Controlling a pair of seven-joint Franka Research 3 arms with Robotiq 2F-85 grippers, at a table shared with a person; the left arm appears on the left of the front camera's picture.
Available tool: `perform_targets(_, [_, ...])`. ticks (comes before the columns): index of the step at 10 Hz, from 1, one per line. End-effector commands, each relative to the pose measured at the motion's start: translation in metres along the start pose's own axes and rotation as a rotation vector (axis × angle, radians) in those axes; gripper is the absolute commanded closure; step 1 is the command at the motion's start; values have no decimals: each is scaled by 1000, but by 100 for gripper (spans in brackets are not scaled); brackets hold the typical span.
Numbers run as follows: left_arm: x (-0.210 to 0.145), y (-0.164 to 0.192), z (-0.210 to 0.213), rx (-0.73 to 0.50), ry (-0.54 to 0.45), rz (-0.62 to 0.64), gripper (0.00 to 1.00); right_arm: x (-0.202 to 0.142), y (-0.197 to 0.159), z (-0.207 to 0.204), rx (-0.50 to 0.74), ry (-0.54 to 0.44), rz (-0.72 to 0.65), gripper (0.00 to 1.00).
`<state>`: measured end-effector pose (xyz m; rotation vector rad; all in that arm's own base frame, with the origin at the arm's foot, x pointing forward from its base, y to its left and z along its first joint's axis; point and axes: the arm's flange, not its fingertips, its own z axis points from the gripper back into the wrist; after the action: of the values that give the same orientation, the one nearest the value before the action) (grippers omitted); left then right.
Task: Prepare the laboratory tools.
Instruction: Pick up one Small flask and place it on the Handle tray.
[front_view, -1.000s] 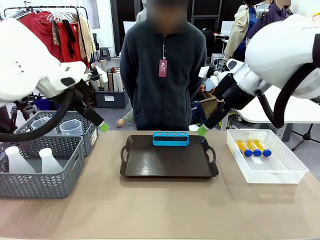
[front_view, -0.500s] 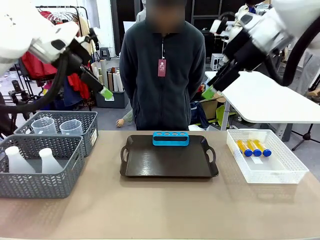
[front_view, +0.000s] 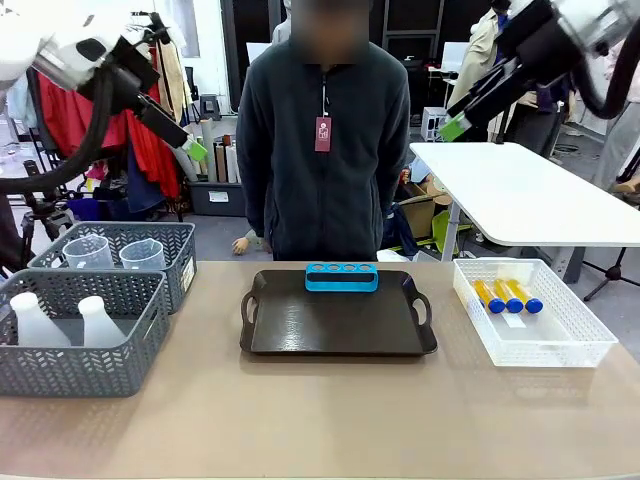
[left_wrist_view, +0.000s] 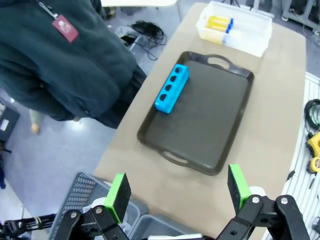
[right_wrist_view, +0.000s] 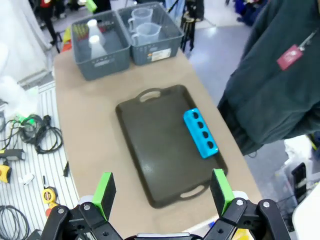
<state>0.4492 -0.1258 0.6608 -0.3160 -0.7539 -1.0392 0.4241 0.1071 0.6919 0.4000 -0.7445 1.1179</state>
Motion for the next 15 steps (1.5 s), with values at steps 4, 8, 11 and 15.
perform_targets(4, [5, 18, 13, 20, -54, -17, 0, -21, -40, 22, -46, -35, -7, 0])
perform_targets(8, [7, 29, 22, 56, -63, -5, 0, -48, -61, 39, -42, -41, -36, 0])
perform_targets(11, [4, 32, 21, 64, -59, -1, 0, -58, -66, 43, -51, -50, -80, 0])
perform_targets(15, [7, 28, 22, 64, -35, 20, 0, -57, -59, 39, -70, -8, -75, 0])
